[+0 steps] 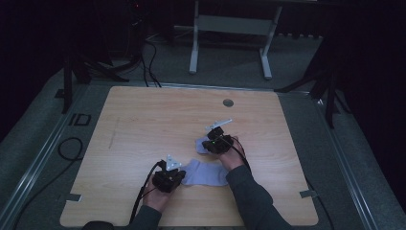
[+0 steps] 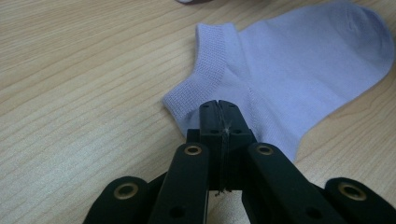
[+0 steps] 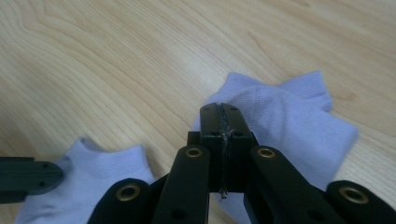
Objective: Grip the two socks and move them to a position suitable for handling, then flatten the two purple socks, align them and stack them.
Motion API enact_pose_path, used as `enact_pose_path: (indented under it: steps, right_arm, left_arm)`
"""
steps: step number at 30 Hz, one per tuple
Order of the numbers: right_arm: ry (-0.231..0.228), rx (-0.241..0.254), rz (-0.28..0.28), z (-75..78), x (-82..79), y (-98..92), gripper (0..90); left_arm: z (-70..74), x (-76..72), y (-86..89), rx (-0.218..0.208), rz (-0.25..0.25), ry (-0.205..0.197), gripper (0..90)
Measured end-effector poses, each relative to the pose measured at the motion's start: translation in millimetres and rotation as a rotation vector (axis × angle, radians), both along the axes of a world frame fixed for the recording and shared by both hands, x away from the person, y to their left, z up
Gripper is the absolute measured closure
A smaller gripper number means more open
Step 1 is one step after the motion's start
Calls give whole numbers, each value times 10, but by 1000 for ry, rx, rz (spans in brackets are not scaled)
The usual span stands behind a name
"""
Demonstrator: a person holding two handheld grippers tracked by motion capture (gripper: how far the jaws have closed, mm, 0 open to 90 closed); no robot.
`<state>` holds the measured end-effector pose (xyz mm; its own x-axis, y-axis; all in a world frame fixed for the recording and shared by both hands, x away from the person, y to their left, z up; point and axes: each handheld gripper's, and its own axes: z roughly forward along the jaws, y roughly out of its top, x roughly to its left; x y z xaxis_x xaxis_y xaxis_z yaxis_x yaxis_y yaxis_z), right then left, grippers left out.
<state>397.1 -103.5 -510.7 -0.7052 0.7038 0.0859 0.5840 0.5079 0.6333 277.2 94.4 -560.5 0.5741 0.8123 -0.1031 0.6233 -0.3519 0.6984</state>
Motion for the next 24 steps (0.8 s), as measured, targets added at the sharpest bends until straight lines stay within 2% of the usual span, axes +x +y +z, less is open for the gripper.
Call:
enact_pose_path:
  steps: [7,10,24]
  right_arm:
    - [-19,52,-26,93,-43,-118,895]
    - [-15,91,-40,132,-44,-223,896]
    - [-24,149,-103,201,-30,-544,895]
  left_arm:
    - [-1,-1,-1,0,1,-1,893]
    - [-1,3,2,-4,-1,1,893]
    - [0,6,1,-1,-3,1,893]
